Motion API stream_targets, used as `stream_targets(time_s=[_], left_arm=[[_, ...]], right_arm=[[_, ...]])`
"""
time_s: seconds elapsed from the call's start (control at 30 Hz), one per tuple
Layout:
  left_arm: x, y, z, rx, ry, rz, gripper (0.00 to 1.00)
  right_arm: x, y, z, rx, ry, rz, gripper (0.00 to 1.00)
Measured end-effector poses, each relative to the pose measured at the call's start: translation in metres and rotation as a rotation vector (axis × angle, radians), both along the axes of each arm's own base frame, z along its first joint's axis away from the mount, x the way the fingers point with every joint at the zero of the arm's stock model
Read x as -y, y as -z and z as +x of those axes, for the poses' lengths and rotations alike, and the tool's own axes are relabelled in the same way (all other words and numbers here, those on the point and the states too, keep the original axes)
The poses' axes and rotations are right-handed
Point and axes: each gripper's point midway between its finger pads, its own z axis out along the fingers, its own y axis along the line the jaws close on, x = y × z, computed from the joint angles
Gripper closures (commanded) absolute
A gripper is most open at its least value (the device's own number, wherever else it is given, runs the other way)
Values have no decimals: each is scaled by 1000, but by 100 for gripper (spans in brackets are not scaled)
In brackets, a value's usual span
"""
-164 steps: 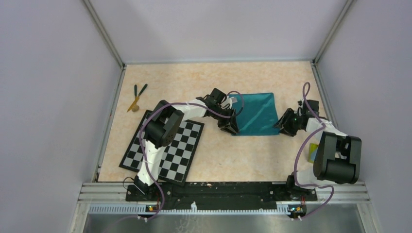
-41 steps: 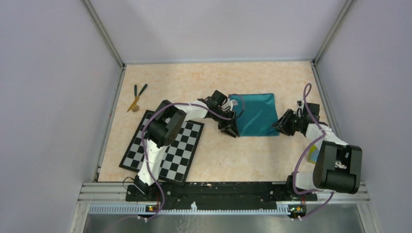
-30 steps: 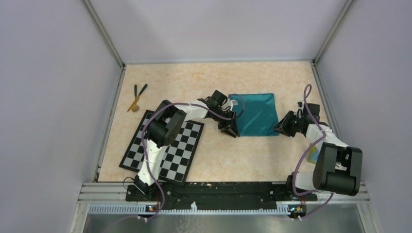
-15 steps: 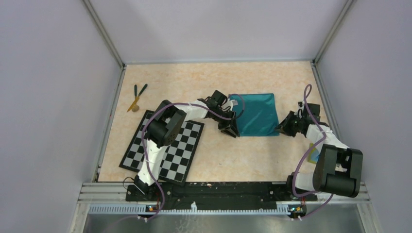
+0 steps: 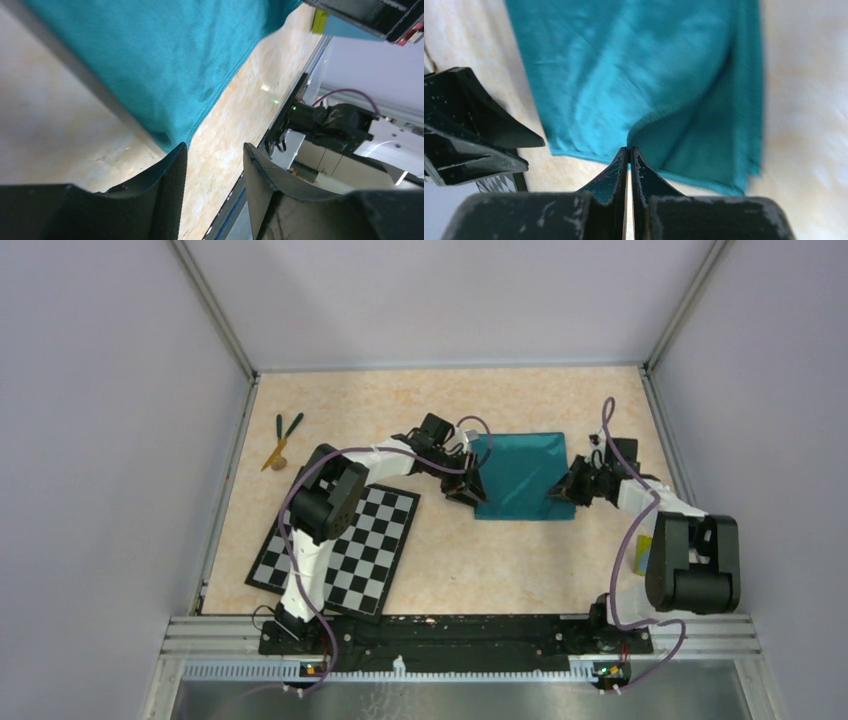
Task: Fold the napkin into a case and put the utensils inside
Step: Fold the top corner of the square-folded napkin at the center of the board.
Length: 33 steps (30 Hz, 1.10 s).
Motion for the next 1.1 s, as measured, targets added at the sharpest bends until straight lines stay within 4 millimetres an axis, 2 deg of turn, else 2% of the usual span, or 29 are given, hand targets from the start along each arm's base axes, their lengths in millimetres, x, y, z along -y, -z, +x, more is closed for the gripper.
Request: stream_targets(time_s=[0.13,0.2,0.37,0.5,0.7,0.93,1.1], left_arm=[[-13,-5,21,3,-58,-24,54],[-16,-4,24,-8,-75,-27,57],[-14,3,15,-36,-69,-17,64],[-14,10,9,-58,-69,-3,69],[-18,21,6,-76,-90,29,75],[-20,24,7,-77,-104,44,84],[-20,26,7,-75,-110,56,88]], right_arm=[[-33,-12,35,41,-92,25,100],[-53,-15,55,59,-133,39,100],[-102,-15,95,75,-210,92,100],[-128,-7,122,71,-223,135,100],[-141,3,151,67,-200,179,100],[-146,3,170,80,-187,201,100],[-149,5,174,78,-184,212,100]])
